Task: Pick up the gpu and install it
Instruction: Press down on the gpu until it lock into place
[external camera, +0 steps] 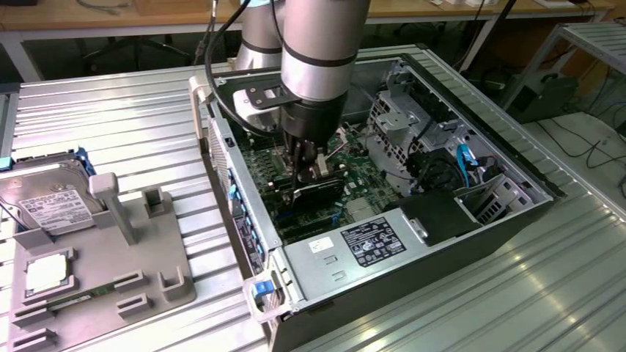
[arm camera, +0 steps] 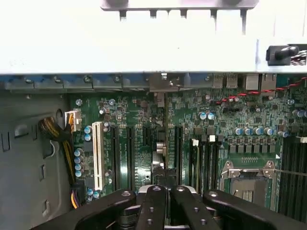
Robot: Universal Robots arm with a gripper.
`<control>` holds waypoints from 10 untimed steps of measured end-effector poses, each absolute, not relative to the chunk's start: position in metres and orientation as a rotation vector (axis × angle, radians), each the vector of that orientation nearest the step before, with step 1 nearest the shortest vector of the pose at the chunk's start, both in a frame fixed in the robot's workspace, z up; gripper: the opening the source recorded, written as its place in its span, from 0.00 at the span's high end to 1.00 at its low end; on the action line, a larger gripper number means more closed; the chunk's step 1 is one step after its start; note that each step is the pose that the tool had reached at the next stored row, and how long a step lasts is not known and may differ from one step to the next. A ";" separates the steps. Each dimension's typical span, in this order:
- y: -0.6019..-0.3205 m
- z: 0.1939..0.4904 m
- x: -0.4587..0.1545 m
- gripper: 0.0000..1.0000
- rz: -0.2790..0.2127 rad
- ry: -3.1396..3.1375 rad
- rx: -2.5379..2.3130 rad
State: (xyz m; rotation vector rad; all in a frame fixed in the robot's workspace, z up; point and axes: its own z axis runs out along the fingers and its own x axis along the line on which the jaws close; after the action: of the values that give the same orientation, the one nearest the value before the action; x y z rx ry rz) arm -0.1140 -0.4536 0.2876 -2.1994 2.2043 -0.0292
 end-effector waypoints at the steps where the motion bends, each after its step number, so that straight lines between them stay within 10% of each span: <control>1: -0.454 0.288 -0.113 0.89 -0.016 2.210 -2.205; 10: -0.454 0.288 -0.098 0.89 0.164 2.287 -2.281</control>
State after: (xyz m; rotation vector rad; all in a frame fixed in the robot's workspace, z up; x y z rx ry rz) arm -0.0984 -0.4537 0.2877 -2.2812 2.2874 0.1641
